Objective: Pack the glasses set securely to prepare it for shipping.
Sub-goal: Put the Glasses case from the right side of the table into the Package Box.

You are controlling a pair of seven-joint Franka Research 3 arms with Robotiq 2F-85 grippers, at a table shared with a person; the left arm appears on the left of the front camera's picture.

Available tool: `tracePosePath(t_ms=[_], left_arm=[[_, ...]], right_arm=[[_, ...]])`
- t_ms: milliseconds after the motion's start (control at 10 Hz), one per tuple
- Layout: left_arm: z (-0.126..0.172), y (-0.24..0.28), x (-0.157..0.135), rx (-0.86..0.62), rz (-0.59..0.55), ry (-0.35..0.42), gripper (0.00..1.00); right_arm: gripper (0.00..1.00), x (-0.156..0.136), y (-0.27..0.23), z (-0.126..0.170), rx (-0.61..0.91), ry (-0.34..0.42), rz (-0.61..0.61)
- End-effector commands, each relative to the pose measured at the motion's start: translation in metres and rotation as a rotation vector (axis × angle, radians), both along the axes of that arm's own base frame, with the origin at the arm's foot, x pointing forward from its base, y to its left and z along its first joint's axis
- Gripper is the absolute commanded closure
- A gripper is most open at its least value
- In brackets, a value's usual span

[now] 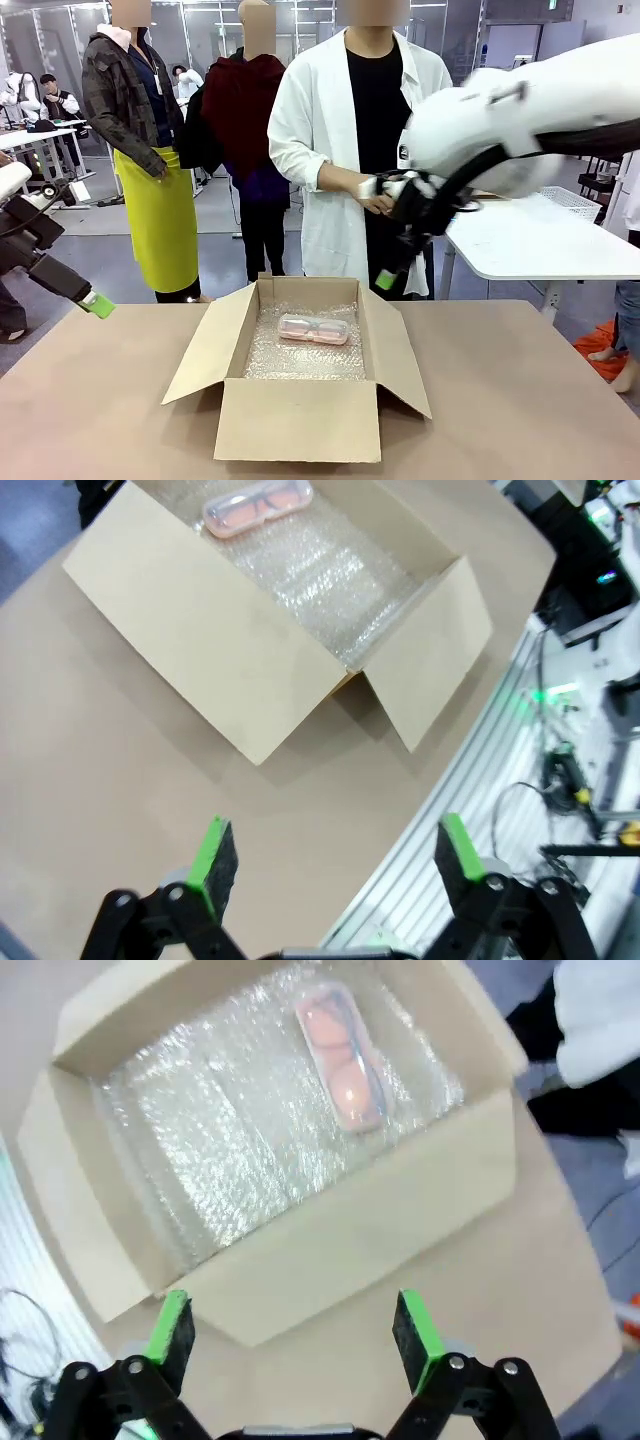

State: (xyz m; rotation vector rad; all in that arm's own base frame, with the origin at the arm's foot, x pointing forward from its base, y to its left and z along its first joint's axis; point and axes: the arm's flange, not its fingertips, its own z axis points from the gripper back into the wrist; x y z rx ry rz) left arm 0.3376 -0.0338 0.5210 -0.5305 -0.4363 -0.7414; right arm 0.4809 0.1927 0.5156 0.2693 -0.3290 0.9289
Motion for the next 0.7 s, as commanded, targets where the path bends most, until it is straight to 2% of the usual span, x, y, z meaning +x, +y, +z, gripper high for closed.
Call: tracePosePath(t_ms=[0, 300, 400, 600], left_arm=[[0.000, 0.002, 0.000, -0.026, -0.028, -0.005, 0.00], [0.000, 0.002, 0.000, -0.026, -0.028, -0.005, 0.00], [0.000, 0.002, 0.000, -0.026, -0.028, -0.005, 0.00], [0.000, 0.002, 0.000, -0.026, -0.028, -0.005, 0.00]], right_arm=[[0.00, -0.042, -0.033, -0.002, 0.066, -0.038, -0.137], [0.00, -0.076, -0.089, 0.002, 0.122, -0.061, -0.302], [0.00, -0.083, -0.104, -0.002, 0.084, -0.052, -0.364], [0.00, -0.102, -0.119, -0.007, 0.062, -0.105, -0.429]])
